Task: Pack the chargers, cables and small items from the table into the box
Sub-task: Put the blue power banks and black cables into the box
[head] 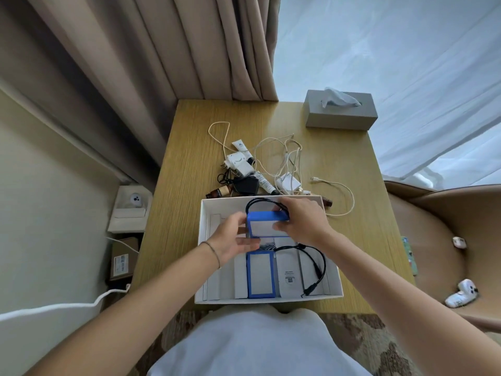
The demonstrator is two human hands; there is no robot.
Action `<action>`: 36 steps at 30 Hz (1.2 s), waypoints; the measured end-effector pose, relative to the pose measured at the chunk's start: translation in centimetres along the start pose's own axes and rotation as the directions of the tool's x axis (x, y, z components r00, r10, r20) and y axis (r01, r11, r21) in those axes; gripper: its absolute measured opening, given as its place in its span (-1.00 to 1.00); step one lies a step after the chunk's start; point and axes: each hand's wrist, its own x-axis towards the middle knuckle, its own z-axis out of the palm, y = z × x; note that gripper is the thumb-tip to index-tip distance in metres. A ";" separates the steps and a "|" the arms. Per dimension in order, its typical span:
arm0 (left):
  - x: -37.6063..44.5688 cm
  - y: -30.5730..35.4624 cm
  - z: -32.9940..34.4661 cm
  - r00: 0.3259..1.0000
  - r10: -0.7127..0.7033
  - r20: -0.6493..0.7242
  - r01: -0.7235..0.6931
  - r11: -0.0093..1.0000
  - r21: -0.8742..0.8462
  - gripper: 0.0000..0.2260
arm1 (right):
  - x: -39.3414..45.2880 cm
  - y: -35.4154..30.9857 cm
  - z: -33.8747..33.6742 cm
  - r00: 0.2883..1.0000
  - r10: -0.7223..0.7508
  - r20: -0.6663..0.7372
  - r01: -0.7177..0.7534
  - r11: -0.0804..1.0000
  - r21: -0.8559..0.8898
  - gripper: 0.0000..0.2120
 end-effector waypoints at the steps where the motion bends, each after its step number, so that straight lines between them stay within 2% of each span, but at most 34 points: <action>1: 0.3 0.1 0.0 1.000 -0.017 -0.002 0.017 0.997 -0.073 -0.67 | -0.2 0.0 0.4 0.998 -0.060 -0.036 0.057 0.996 -0.064 -0.74; 2: 0.5 0.1 -0.1 1.000 -0.030 0.000 0.030 0.992 -0.126 -0.66 | -0.4 0.0 0.9 0.992 -0.113 -0.049 0.107 0.988 -0.115 -0.74; 4: 1.1 0.3 -0.1 1.000 -0.025 -0.015 0.023 0.993 -0.114 -0.72 | -0.8 -0.1 1.9 0.982 -0.186 -0.037 0.176 0.967 -0.185 -0.74; 6: 1.6 0.4 0.1 0.998 0.010 -0.060 -0.013 0.998 -0.057 -0.78 | -0.9 -0.1 2.5 0.977 -0.211 -0.033 0.198 0.953 -0.228 -0.73; 10: 2.6 0.4 0.5 0.991 0.081 -0.111 -0.089 0.994 -0.067 -0.86 | -0.9 0.4 3.1 0.975 -0.222 -0.019 0.205 0.930 -0.304 -0.66; 14: 3.8 -0.8 1.0 0.965 0.211 -0.156 -0.213 0.977 0.010 -0.73 | -1.0 1.1 3.3 0.974 -0.215 0.072 0.227 0.922 -0.313 -0.53; 18: 4.6 -2.5 1.6 0.906 0.377 -0.192 -0.343 0.920 0.190 -0.66 | -1.6 1.3 3.3 0.989 -0.119 0.091 0.142 0.940 -0.312 -0.49; 20: 4.8 -3.1 1.9 0.869 0.464 -0.175 -0.395 0.861 0.322 -0.67 | -2.2 1.2 2.9 0.993 -0.093 0.066 0.111 0.914 -0.390 -0.56; 23: 5.1 -3.6 2.3 0.833 0.527 -0.166 -0.387 0.770 0.507 -0.74 | -3.2 0.8 2.1 0.992 -0.016 0.129 0.081 0.852 -0.518 -0.90; 24: 5.2 -3.7 2.3 0.824 0.545 -0.155 -0.376 0.730 0.571 -0.76 | -3.5 0.8 2.1 0.988 0.033 0.154 0.053 0.850 -0.525 -0.96; 26: 5.2 -3.7 2.0 0.805 0.580 -0.126 -0.359 0.644 0.676 -0.76 | -4.2 0.9 2.4 0.976 0.104 0.189 0.009 0.857 -0.515 -0.85; 30: 5.2 -3.4 1.5 0.785 0.613 -0.088 -0.316 0.519 0.794 -0.77 | -5.6 0.8 3.8 0.965 0.083 0.248 0.001 0.947 -0.322 -0.93; 32: 5.1 -3.3 1.4 0.771 0.634 -0.055 -0.294 0.431 0.853 -0.77 | -6.1 0.6 4.4 0.940 0.096 0.326 -0.006 0.963 -0.268 -0.85; 34: 4.9 -3.3 1.2 0.732 0.682 0.007 -0.302 0.315 0.900 -0.79 | -6.3 0.8 4.8 0.913 0.118 0.391 -0.007 0.962 -0.274 -0.79; 36: 4.5 -3.5 1.2 0.658 0.740 0.139 -0.371 0.157 0.915 -0.83 | -6.4 1.2 5.0 0.898 0.122 0.423 0.011 0.955 -0.298 -0.76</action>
